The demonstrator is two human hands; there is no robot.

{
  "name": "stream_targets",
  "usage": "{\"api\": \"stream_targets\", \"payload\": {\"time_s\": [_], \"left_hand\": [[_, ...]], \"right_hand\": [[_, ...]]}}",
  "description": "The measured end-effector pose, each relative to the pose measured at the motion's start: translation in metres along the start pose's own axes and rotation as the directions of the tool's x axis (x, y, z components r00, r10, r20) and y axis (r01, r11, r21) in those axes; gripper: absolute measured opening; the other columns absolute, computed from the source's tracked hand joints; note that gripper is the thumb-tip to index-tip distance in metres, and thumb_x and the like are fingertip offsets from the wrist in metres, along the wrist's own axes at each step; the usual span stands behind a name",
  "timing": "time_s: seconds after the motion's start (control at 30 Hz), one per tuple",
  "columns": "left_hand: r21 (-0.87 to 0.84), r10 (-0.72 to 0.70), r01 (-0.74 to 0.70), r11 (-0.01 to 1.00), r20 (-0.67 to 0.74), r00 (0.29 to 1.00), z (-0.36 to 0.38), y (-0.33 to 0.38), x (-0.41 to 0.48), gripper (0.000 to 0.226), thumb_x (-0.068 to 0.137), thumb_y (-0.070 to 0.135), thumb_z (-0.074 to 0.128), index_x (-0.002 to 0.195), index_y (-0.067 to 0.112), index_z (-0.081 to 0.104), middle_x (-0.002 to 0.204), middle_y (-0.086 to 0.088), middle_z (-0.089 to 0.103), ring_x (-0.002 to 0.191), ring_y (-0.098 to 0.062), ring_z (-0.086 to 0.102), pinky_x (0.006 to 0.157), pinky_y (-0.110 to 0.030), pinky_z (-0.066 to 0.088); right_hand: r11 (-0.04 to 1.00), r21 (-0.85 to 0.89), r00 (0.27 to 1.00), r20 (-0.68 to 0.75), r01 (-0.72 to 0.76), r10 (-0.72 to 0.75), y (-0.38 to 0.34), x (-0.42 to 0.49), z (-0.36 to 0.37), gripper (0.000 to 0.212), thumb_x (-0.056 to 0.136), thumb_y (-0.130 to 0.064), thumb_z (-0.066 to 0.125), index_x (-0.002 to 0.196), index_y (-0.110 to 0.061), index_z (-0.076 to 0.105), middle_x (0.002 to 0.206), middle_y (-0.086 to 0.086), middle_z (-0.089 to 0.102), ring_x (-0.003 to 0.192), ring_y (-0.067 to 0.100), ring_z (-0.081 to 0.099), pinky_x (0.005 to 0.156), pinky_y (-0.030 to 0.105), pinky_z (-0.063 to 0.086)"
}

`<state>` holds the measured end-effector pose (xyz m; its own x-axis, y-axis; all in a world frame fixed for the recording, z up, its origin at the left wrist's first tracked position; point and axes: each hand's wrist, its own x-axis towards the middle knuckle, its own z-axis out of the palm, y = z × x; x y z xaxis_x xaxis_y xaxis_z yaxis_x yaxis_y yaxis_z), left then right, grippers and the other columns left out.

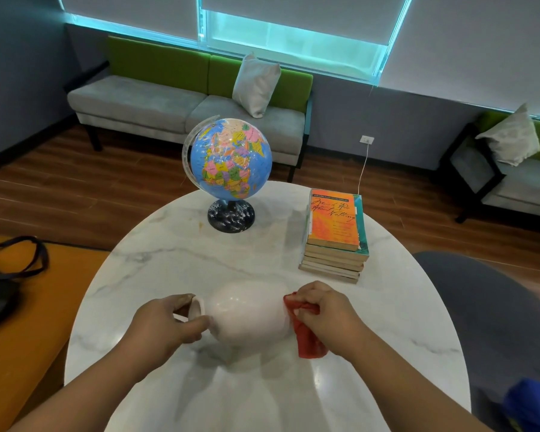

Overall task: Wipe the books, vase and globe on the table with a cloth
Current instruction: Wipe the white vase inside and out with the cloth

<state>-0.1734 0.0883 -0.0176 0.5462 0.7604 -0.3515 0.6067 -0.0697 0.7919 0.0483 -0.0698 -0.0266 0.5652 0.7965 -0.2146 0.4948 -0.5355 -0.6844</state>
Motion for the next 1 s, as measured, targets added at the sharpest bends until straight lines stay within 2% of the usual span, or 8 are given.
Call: {"api": "stream_targets", "payload": {"time_s": [0.1,0.17,0.27,0.43,0.57,0.77,0.9,1.0], "left_hand": [[-0.032,-0.005,0.005,0.999,-0.002,1.0,0.0,0.003,-0.001,0.037,0.079,0.024,0.077,0.113,0.019,0.064,0.095,0.008,0.067,0.064,-0.012,0.071,0.071,-0.027,0.053],[-0.046,-0.004,0.004,0.999,-0.005,1.0,0.0,0.004,-0.003,0.019,0.079,0.021,0.076,0.092,0.025,0.062,0.093,0.006,0.068,0.064,-0.013,0.071,0.068,-0.025,0.052],[-0.066,0.0,0.0,0.998,-0.003,1.0,-0.001,0.008,-0.007,0.023,0.08,0.017,0.075,0.074,0.032,0.059,0.088,0.002,0.069,0.062,-0.016,0.071,0.068,-0.026,0.054],[-0.091,-0.013,0.013,0.996,0.004,1.0,0.0,0.014,-0.012,0.019,0.079,0.017,0.076,0.071,0.023,0.06,0.087,-0.002,0.07,0.062,-0.018,0.072,0.084,-0.044,0.054],[-0.103,-0.03,0.029,0.994,-0.004,1.0,0.0,0.015,-0.014,0.016,0.078,0.017,0.077,0.072,0.022,0.062,0.088,-0.003,0.069,0.061,-0.019,0.072,0.085,-0.046,0.055],[-0.088,-0.03,0.028,0.996,-0.014,0.999,0.004,0.018,-0.014,0.015,0.078,0.02,0.076,0.08,0.01,0.066,0.086,-0.004,0.07,0.06,-0.016,0.071,0.084,-0.044,0.054],[-0.077,-0.01,0.006,0.997,-0.043,0.999,0.005,0.016,-0.012,0.015,0.08,0.022,0.076,0.08,0.024,0.062,0.09,-0.001,0.069,0.059,-0.014,0.071,0.083,-0.041,0.056],[-0.06,0.031,-0.033,0.998,-0.035,0.999,0.005,0.016,-0.012,0.029,0.078,0.029,0.078,0.098,0.036,0.058,0.094,0.006,0.067,0.062,-0.011,0.071,0.076,-0.033,0.057]], "right_hand": [[0.999,-0.011,0.996,-0.086,-0.033,0.032,0.0,-0.001,0.006,0.026,0.09,-0.011,0.063,0.111,-0.024,0.072,0.107,-0.02,0.051,0.102,0.006,0.052,0.076,-0.004,0.031],[1.0,0.016,0.997,-0.074,0.026,-0.025,-0.006,-0.007,0.014,0.026,0.089,-0.01,0.064,0.111,-0.022,0.072,0.103,-0.023,0.05,0.098,0.001,0.052,0.079,-0.005,0.031],[0.997,0.056,0.997,-0.063,0.051,-0.047,-0.007,-0.01,0.015,0.026,0.088,-0.009,0.065,0.109,-0.023,0.072,0.103,-0.024,0.05,0.096,-0.004,0.052,0.082,-0.004,0.033],[0.999,0.029,0.991,-0.132,-0.023,0.027,-0.014,-0.008,0.017,0.027,0.088,-0.011,0.066,0.112,-0.023,0.072,0.104,-0.021,0.05,0.102,0.005,0.054,0.098,0.013,0.039],[0.992,0.095,0.994,-0.07,0.088,-0.081,-0.025,-0.017,0.025,0.027,0.087,-0.009,0.067,0.11,-0.022,0.073,0.102,-0.023,0.052,0.098,-0.005,0.053,0.086,-0.002,0.033],[0.999,0.052,0.987,-0.161,-0.002,0.011,-0.026,-0.011,0.021,0.029,0.089,-0.011,0.065,0.115,-0.021,0.07,0.104,-0.02,0.05,0.093,-0.001,0.051,0.088,-0.003,0.031],[0.988,0.117,0.991,-0.094,0.104,-0.093,-0.038,-0.017,0.029,0.029,0.087,-0.008,0.066,0.111,-0.022,0.072,0.102,-0.023,0.051,0.094,-0.011,0.051,0.083,-0.005,0.031],[0.984,0.151,0.992,-0.097,0.098,-0.084,-0.037,-0.016,0.023,0.029,0.085,-0.009,0.067,0.111,-0.023,0.072,0.103,-0.021,0.05,0.094,-0.015,0.05,0.082,-0.005,0.032]]}}
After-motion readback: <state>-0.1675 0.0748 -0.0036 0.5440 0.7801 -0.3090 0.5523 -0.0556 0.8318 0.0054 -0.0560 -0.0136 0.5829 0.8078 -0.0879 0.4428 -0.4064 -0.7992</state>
